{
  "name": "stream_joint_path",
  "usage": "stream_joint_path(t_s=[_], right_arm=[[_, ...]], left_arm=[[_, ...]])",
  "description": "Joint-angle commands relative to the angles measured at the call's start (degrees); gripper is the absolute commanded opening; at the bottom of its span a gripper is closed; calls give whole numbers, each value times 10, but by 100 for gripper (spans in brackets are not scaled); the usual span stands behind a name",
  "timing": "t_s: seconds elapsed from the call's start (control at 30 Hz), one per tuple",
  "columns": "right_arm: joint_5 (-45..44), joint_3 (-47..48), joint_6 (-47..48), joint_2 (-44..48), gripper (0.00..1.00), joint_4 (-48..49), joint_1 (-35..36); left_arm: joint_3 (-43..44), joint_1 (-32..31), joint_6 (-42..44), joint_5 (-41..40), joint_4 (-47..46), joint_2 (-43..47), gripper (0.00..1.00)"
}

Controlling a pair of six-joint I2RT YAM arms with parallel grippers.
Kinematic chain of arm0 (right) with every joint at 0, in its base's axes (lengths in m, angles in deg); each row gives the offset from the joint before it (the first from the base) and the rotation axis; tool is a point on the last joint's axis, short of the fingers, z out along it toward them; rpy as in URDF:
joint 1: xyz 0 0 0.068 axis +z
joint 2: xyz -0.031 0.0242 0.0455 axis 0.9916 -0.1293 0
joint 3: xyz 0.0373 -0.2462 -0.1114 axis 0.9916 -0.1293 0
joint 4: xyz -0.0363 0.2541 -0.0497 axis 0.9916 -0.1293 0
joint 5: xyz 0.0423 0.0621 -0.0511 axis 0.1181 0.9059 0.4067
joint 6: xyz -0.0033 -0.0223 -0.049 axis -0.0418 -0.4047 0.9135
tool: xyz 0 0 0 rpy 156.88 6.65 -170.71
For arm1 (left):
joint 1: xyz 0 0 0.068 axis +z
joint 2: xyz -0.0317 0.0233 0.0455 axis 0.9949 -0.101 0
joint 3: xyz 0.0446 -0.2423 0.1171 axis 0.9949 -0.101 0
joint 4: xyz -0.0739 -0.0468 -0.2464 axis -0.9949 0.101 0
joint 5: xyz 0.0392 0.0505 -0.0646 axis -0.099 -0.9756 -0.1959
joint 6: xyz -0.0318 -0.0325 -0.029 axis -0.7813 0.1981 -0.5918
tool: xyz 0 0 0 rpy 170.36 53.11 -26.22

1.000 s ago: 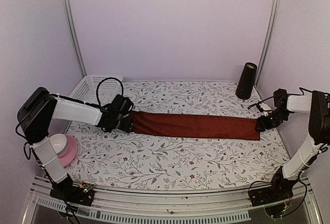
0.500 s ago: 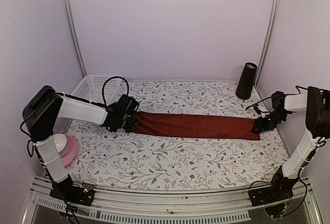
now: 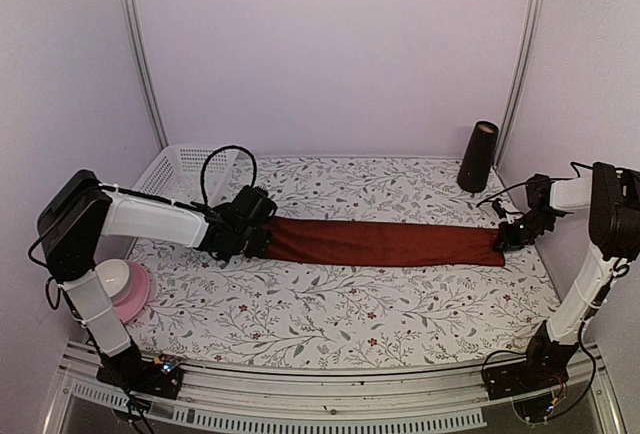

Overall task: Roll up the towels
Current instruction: Pick up the towel from the center of the board, then fold the towel at the center of the board.

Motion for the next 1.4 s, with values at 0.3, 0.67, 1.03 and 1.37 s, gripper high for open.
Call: stream_joint_path(t_s=[0.3, 0.67, 1.03, 1.37], right_arm=[[-54, 12, 39, 89, 2, -22, -90], [119, 108, 105, 142, 2, -203, -36], [220, 236, 71, 71, 2, -262, 199], [243, 411, 74, -99, 2, -277, 344]], left_arm=[[-23, -16, 4, 18, 31, 53, 93], [-22, -28, -1, 47, 43, 87, 94], [-28, -30, -4, 52, 73, 126, 96], [-54, -28, -16, 45, 88, 168, 96]])
